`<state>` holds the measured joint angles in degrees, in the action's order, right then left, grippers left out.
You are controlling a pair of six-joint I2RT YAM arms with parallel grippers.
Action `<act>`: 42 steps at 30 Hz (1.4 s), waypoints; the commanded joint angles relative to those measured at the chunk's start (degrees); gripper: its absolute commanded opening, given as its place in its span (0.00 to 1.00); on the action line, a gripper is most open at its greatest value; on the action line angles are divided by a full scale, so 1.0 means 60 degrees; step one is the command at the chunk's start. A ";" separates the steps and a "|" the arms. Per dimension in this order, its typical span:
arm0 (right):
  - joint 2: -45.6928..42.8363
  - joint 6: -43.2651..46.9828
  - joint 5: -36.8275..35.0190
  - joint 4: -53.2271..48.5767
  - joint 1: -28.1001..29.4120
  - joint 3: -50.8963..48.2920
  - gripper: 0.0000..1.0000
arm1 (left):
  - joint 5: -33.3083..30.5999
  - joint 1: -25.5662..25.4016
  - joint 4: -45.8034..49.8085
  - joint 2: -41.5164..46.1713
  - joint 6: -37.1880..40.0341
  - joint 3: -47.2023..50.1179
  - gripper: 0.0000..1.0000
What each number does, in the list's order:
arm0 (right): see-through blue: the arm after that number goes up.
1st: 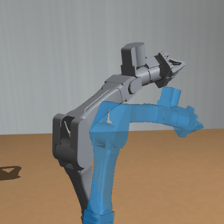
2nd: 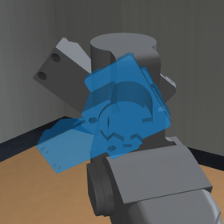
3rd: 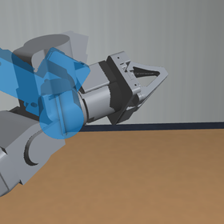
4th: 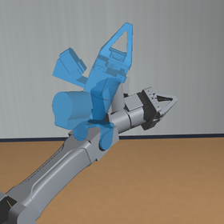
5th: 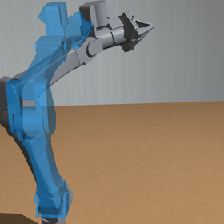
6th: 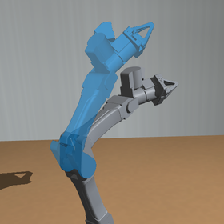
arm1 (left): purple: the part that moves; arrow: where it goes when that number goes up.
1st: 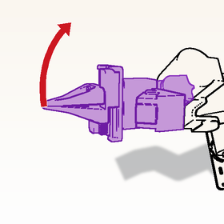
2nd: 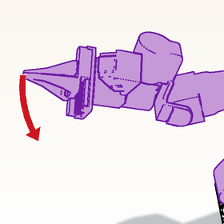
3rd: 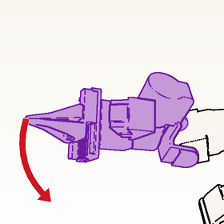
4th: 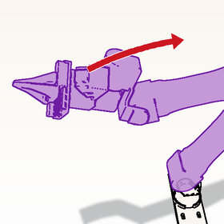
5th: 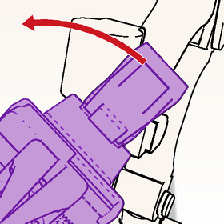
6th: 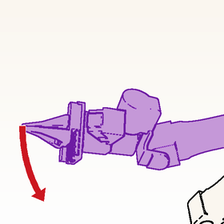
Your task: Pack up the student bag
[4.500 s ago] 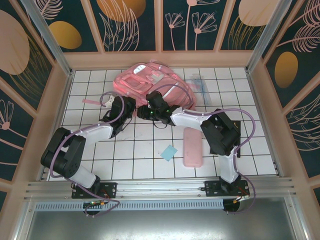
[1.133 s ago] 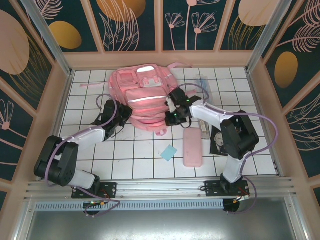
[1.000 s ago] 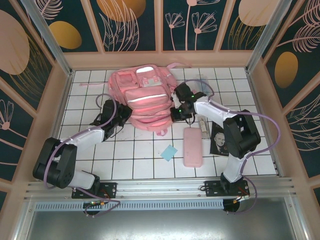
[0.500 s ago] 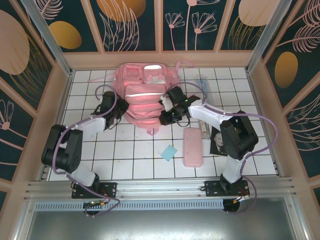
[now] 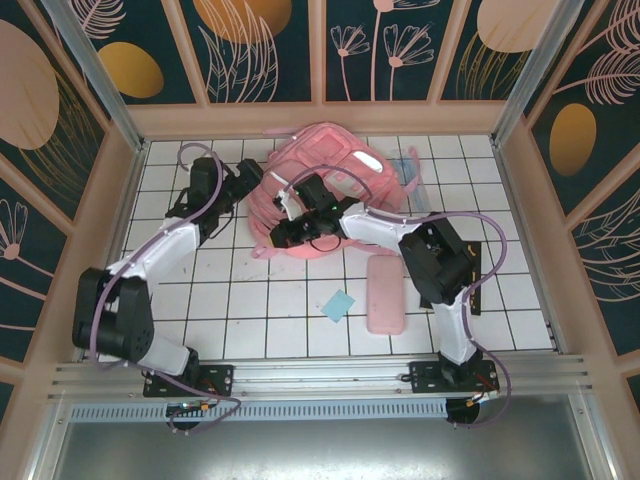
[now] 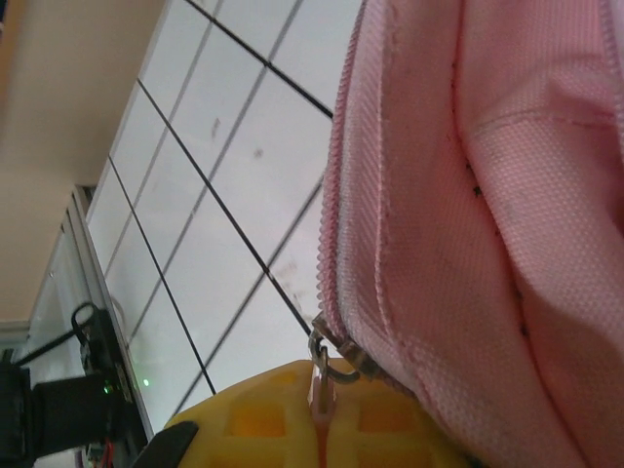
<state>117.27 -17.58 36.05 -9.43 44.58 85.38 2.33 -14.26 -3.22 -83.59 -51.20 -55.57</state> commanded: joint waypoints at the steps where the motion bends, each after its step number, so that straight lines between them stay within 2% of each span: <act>1: -0.0076 -0.0114 0.0140 0.0824 -0.0155 0.0652 0.00 | 0.0074 0.0047 0.0477 0.0610 -0.0425 0.1172 0.99; 7: -0.0411 -0.0327 0.0400 0.0792 -0.0281 0.0115 0.00 | 0.0818 0.0038 -0.1564 0.0523 -0.2218 0.2898 0.96; 13: -0.1071 -0.0794 0.1020 0.1261 -0.0251 -0.0976 0.00 | 0.1193 -0.0093 -0.3208 -0.0737 -0.3024 0.2688 0.94; 16: -0.1427 -0.0928 0.1066 0.1363 -0.0228 -0.1508 0.00 | 0.1187 -0.0231 -0.3826 -0.1345 -0.3288 0.2498 0.90; 23: -0.1991 -0.1135 0.1018 0.1804 -0.0208 -0.2315 0.00 | 0.1915 -0.0658 -0.5146 -0.2375 -0.3924 0.2336 0.71; 26: -0.1870 -0.1072 0.0979 0.1799 -0.0222 -0.2114 0.00 | 0.2001 -0.0898 -0.5489 -0.2716 -0.4147 0.2488 0.56; 29: -0.1781 -0.1030 0.0924 0.1656 -0.0248 -0.1977 0.00 | 0.1944 -0.0956 -0.5611 -0.2628 -0.4170 0.2686 0.31; 31: -0.1788 -0.0922 0.0832 0.1243 -0.0263 -0.1992 0.00 | 0.1703 -0.0948 -0.5413 -0.2493 -0.3993 0.2745 0.02; 37: -0.2424 -0.0487 -0.0021 -0.1133 -0.0380 -0.3077 0.00 | 0.1106 -0.0728 -0.4618 -0.2152 -0.3423 0.2441 0.00; 42: -0.3447 -0.0025 -0.1574 -0.3088 -0.0763 -0.4314 0.00 | 0.1292 -0.0427 -0.4537 -0.2375 -0.3260 0.2084 0.00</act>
<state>101.45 -20.93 30.55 -12.16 41.34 63.44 13.15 -19.46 -28.93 -98.19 -72.10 -39.88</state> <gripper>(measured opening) 0.064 0.093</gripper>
